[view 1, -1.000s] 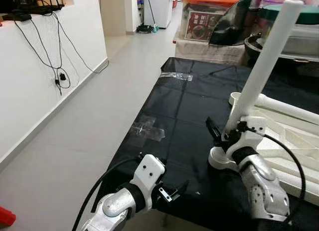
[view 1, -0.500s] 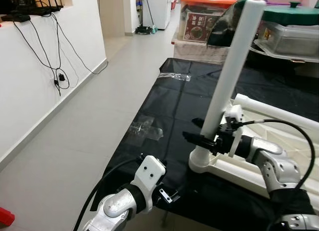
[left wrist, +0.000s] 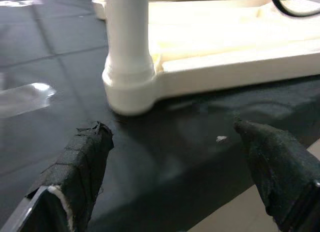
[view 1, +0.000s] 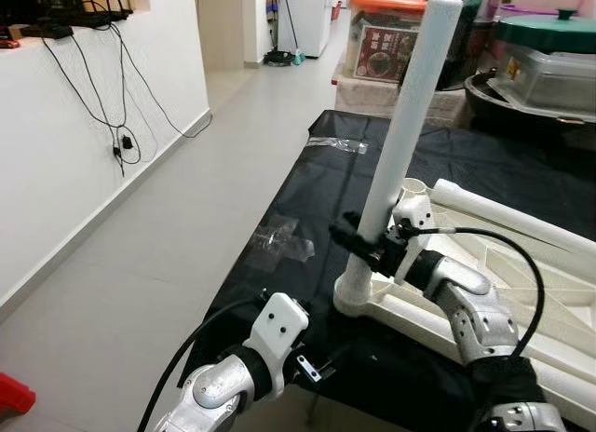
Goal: Building children table
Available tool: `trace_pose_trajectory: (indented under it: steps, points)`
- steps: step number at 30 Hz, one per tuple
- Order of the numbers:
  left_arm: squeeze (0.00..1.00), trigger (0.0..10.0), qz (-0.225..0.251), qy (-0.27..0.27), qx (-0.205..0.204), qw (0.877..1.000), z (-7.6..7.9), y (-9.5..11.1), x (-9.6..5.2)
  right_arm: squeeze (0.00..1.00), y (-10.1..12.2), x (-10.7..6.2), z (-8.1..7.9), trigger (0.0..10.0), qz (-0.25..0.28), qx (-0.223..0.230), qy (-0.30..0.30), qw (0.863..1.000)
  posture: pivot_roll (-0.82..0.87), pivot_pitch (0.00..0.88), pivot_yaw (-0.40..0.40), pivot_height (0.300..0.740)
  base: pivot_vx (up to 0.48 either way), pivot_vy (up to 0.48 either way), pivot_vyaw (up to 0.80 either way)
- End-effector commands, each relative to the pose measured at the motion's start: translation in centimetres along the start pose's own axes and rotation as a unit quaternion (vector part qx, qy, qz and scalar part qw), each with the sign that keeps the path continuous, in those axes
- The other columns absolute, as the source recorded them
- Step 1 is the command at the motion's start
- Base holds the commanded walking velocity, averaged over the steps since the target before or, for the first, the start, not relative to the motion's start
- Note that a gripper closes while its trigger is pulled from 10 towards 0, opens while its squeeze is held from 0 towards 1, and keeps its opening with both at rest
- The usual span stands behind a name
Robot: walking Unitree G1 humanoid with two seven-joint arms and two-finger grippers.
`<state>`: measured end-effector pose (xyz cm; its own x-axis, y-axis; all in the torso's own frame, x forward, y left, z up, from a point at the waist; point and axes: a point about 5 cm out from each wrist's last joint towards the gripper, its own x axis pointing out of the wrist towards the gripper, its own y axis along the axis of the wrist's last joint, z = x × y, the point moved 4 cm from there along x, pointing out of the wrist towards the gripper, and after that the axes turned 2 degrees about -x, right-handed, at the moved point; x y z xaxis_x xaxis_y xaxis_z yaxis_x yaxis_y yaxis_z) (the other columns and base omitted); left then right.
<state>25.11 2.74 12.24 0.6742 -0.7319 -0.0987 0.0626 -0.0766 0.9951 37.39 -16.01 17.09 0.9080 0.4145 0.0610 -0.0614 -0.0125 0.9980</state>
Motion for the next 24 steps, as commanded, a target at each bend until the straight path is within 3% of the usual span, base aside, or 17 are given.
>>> trace_pose_trajectory:
  steps: [1,2,3,4,5,6,7,11,13,14,15,16,17,21,22,24]
  points:
    - [0.0,10.0,-0.004,-0.003,-0.001,1.0,0.1,-0.2,-0.1,0.0,-0.2,-1.9,3.9,0.0,-0.006,-0.007,-0.156,0.988,0.17,0.0,-0.068,0.74,0.0,0.0,0.0]
    - [0.0,10.0,-0.004,-0.004,-0.001,1.0,0.1,-0.2,-0.1,0.0,-0.4,-3.8,5.5,0.0,-0.01,-0.01,-0.272,0.962,0.16,0.0,-0.064,0.74,0.0,0.0,0.0]
    - [0.0,10.0,-0.004,-0.004,-0.001,1.0,0.1,-0.2,-0.1,0.0,-0.4,-3.8,5.5,0.0,-0.01,-0.01,-0.272,0.962,0.16,0.0,-0.064,0.74,0.0,0.0,0.0]
    - [0.0,10.0,-0.003,-0.005,-0.001,1.0,0.0,-0.2,-0.1,0.0,-0.5,-5.9,6.1,0.0,-0.007,-0.005,-0.373,0.928,0.15,0.0,-0.058,0.74,0.0,0.0,0.0]
    - [0.0,10.0,-0.003,-0.005,-0.001,1.0,0.0,-0.2,-0.1,0.0,-0.5,-5.9,6.1,0.0,-0.007,-0.005,-0.373,0.928,0.15,0.0,-0.058,0.74,0.0,0.0,0.0]
    - [0.0,10.0,-0.003,-0.005,-0.001,1.0,0.0,-0.1,-0.1,0.0,-0.8,-8.5,5.5,0.0,-0.005,0.024,-0.475,0.88,0.15,0.0,-0.057,0.74,0.0,0.0,0.0]
    - [0.0,10.0,-0.003,-0.005,-0.001,1.0,0.0,-0.1,0.0,0.0,-1.0,-8.8,4.9,0.0,-0.004,0.034,-0.494,0.869,0.15,0.0,-0.056,0.74,0.0,0.0,0.0]
    - [0.0,10.0,-0.002,-0.006,-0.001,1.0,0.0,-0.1,0.0,0.0,-1.4,-8.0,3.0,0.0,-0.001,0.063,-0.503,0.862,0.16,0.0,-0.06,0.74,0.0,0.0,0.0]
    - [0.0,10.0,-0.002,-0.006,0.0,1.0,0.1,-0.1,0.1,0.0,-1.6,-6.6,1.8,0.0,0.001,0.077,-0.478,0.875,0.16,0.0,-0.061,0.74,0.0,0.0,0.0]
    - [0.0,10.0,-0.002,-0.006,0.0,1.0,0.1,-0.1,0.1,0.0,-1.6,-6.6,1.8,0.0,0.001,0.077,-0.478,0.875,0.16,0.0,-0.061,0.74,0.0,0.0,0.0]
    - [0.0,10.0,-0.002,-0.007,0.0,1.0,0.1,-0.1,0.1,0.0,-1.4,-5.6,1.1,10.0,0.006,0.073,-0.449,0.89,0.16,0.0,-0.061,0.74,0.0,0.0,0.0]
    - [0.0,10.0,-0.002,-0.007,0.0,1.0,0.1,-0.1,0.1,0.0,-1.3,-5.0,0.5,10.0,0.007,0.069,-0.435,0.898,0.16,0.0,-0.061,0.74,0.0,0.0,0.0]
    - [0.0,10.0,-0.002,-0.007,0.0,1.0,0.1,-0.1,0.1,1.0,-1.3,-4.4,-0.2,10.0,0.009,0.073,-0.411,0.909,0.16,0.0,-0.061,0.74,0.0,0.0,0.0]
    - [0.0,10.0,-0.002,-0.007,-0.001,1.0,0.1,-0.1,0.1,1.0,-1.2,-4.1,-0.6,10.0,0.017,0.059,-0.391,0.918,0.16,0.0,-0.062,0.74,0.0,0.0,0.0]
    - [0.0,10.0,-0.002,-0.007,-0.001,1.0,0.1,-0.1,0.1,0.0,-1.2,-4.2,-0.3,10.0,0.024,0.053,-0.378,0.924,0.16,0.0,-0.062,0.74,0.0,0.0,0.0]
    - [0.0,10.0,-0.002,-0.007,-0.001,1.0,0.1,-0.1,0.1,0.0,-1.1,-4.2,0.0,10.0,0.028,0.05,-0.37,0.927,0.16,0.0,-0.062,0.74,0.0,0.0,0.0]
